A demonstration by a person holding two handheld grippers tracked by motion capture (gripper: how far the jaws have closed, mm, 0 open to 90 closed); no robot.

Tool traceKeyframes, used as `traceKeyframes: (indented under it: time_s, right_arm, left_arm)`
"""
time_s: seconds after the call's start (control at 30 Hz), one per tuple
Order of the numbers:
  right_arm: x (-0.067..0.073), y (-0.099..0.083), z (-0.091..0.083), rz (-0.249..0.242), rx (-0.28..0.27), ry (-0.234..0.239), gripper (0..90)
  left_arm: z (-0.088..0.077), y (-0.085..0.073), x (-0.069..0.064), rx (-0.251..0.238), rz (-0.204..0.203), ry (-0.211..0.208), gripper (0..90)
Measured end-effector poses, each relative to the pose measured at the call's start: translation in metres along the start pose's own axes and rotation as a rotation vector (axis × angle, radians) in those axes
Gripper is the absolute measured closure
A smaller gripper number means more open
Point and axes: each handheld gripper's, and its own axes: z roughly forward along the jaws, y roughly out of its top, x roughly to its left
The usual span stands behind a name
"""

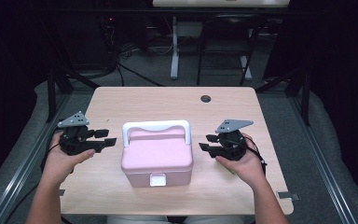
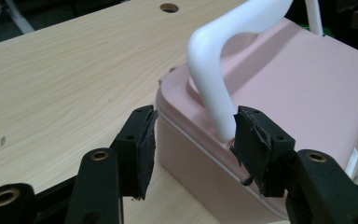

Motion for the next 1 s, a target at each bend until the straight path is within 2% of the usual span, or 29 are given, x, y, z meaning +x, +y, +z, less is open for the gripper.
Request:
traceKeyframes:
  time_s: [0.13, 0.27, 0.43, 0.57, 0.67, 0.8, 0.9, 1.0]
  right_arm:
    - [0.000, -0.001, 0.006, 0.014, -0.015, 0.036, 57.3]
    - [0.006, 0.000, 0.012, 0.033, -0.042, 0.074, 56.6]
    - [0.015, 0.000, 0.016, 0.040, -0.071, 0.079, 53.5]
    - [0.015, 0.000, 0.020, 0.060, -0.103, 0.113, 51.2]
    - [0.012, -0.002, 0.025, 0.093, -0.119, 0.105, 49.9]
    - [0.005, -0.005, 0.032, 0.157, -0.149, 0.125, 49.6]
    - [0.002, -0.008, 0.038, 0.177, -0.165, 0.120, 49.3]
    - [-0.001, -0.008, 0.042, 0.215, -0.172, 0.164, 51.9]
  left_arm:
    - [0.005, 0.001, -0.004, 0.000, 0.003, -0.017, 47.3]
    - [0.008, 0.003, -0.009, 0.002, 0.009, -0.042, 45.5]
    - [0.013, 0.005, -0.015, 0.006, 0.020, -0.060, 45.0]
    - [0.016, 0.005, -0.015, 0.013, 0.020, -0.067, 44.9]
    - [0.021, 0.003, -0.012, 0.005, -0.002, -0.063, 44.9]
    - [0.029, 0.000, -0.009, -0.006, -0.023, -0.060, 46.1]
    - [0.036, -0.003, -0.008, -0.009, -0.027, -0.061, 49.2]
    - [0.041, -0.005, -0.009, -0.017, -0.020, -0.077, 55.8]
